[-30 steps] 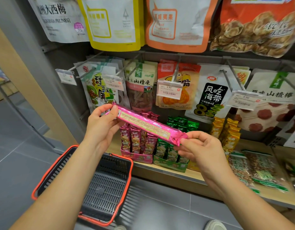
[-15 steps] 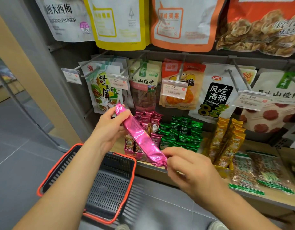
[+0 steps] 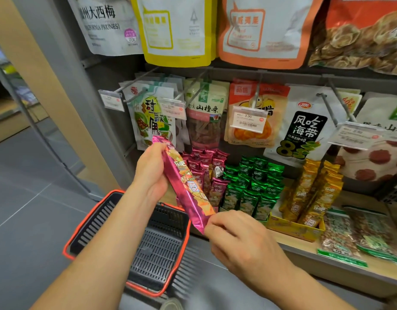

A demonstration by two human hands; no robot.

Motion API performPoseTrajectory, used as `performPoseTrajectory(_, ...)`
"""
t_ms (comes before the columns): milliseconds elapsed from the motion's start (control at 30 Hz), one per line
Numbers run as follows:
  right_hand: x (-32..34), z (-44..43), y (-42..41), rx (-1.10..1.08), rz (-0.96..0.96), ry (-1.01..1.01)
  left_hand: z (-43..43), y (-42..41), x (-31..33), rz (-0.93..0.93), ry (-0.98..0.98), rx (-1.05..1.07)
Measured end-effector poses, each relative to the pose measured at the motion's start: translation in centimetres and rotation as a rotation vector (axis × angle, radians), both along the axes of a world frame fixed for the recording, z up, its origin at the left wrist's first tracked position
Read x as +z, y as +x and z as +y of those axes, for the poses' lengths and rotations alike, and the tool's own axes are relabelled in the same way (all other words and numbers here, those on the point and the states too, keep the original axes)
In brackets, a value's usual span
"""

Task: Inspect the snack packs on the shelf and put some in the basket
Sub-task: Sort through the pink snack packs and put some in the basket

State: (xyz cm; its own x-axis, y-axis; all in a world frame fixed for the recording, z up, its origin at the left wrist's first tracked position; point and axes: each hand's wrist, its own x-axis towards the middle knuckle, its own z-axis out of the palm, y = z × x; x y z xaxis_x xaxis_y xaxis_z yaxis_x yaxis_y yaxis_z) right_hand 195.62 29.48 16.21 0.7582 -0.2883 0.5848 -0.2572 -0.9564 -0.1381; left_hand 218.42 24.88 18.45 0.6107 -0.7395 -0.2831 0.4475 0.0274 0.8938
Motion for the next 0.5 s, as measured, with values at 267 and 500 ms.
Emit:
performPoseTrajectory(267,-1.0,-0.1,0.7,0.108,0.025,0.226,-0.2,-1.0,-0.5,0.005,-0.024,-0.009)
performPoseTrajectory(500,0.1,-0.8,0.8,0.074,-0.038,0.605,-0.1,-1.9,-0.8,0.196,-0.088,0.054)
